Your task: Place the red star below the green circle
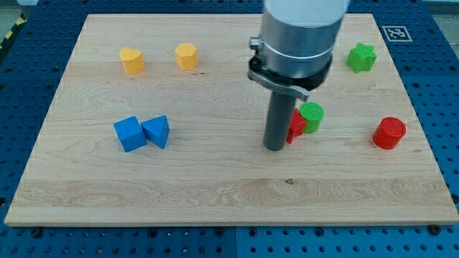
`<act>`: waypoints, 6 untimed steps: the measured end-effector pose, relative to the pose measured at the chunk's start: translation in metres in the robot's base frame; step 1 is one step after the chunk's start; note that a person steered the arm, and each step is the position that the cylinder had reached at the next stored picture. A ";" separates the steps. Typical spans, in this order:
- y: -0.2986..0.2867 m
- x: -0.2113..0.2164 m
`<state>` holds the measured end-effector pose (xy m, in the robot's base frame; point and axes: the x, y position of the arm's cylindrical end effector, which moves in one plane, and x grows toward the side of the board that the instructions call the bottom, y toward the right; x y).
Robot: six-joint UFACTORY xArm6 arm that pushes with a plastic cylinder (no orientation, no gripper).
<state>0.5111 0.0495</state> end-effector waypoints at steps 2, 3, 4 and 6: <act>-0.014 -0.050; 0.026 -0.043; 0.068 -0.021; 0.018 0.006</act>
